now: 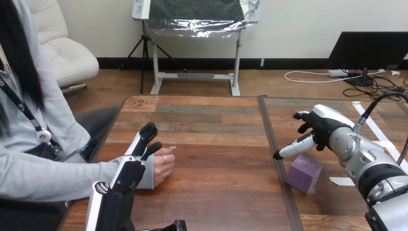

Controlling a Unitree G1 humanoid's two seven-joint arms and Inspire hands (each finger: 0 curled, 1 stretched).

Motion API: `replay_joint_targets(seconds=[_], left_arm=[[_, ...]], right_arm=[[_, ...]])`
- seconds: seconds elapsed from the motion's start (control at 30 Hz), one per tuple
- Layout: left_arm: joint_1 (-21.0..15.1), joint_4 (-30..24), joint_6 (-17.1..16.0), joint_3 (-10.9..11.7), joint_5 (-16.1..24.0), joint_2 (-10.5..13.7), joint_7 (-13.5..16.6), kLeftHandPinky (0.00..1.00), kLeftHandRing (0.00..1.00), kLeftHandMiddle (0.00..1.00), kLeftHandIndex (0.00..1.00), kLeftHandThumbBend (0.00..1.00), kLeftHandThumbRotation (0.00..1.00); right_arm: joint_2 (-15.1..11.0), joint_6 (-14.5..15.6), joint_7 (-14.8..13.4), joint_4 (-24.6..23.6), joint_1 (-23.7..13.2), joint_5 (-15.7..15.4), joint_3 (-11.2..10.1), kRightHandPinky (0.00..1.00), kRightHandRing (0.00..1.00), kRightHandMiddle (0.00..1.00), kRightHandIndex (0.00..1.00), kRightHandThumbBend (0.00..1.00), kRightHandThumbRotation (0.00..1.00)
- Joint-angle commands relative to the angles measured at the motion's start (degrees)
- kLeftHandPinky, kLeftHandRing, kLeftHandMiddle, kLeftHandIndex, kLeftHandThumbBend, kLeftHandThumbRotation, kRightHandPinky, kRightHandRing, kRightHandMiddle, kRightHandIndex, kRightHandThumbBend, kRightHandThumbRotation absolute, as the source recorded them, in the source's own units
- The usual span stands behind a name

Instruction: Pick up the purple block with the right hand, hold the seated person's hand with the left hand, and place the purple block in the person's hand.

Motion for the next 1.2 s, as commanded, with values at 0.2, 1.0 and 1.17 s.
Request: replay_joint_targets(seconds=[0.2,1.0,1.17], left_arm=[[-1.6,-0.2,-1.0,-0.1,0.1,-0.6,0.8,0.85,0.93,0.95,0.9,1.0,0.6],[-2.1,0.7,-2.2,0.2,0.4,0.5,0.9,0.89,0.94,0.95,0.91,1.0,0.61],[-2.2,0.6,-2.0,-0.3,0.0,0.6,1.0,0.88,0.94,0.95,0.9,1.0,0.6]], right_arm=[[0.4,0.2,-0.6,-1.0,-5.0,-0.3,0.2,0.6,0.78,0.81,0.91,0.96,0.3],[0.4,0.1,-0.6,-1.1,-4.5,-0.1,0.0,0.7,0.88,0.9,0.93,0.93,0.45],[0.1,-0.3,-0.6,-1.4,-4.6,0.1,-0.1,0.67,0.85,0.88,0.94,0.92,0.48]])
